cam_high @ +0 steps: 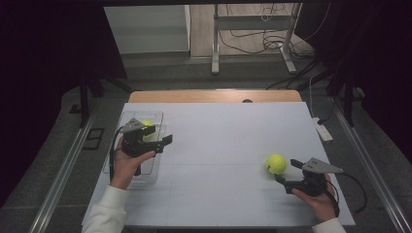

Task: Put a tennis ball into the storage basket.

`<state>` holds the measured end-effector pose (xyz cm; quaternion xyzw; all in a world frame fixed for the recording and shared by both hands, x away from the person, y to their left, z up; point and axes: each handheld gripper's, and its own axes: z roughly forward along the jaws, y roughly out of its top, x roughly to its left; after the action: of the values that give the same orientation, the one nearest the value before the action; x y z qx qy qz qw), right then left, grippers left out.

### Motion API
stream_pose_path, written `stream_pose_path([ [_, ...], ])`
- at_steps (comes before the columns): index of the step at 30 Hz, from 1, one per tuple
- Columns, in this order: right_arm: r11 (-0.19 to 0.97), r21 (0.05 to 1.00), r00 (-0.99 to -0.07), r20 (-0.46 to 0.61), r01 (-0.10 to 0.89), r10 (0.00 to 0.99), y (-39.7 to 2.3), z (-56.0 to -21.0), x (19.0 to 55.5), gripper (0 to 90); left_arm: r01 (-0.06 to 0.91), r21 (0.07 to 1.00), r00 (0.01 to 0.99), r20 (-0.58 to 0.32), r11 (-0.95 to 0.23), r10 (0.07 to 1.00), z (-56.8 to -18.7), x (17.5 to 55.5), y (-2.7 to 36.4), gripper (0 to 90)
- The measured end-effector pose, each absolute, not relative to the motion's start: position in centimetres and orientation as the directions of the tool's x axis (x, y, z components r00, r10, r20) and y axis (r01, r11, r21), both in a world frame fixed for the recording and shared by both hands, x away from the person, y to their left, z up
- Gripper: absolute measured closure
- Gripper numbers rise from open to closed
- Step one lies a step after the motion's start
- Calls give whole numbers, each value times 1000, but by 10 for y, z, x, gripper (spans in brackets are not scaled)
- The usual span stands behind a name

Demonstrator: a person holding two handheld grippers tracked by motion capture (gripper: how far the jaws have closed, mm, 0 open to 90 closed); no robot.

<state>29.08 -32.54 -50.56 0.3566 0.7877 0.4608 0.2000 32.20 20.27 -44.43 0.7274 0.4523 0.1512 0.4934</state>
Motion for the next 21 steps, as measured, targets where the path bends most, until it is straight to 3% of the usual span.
stream_pose_path([
  [21,317,873,-668,14,371,744,-325,-505,291,139,508,851,591,-228,-137,774,-444,318,178,166],
])
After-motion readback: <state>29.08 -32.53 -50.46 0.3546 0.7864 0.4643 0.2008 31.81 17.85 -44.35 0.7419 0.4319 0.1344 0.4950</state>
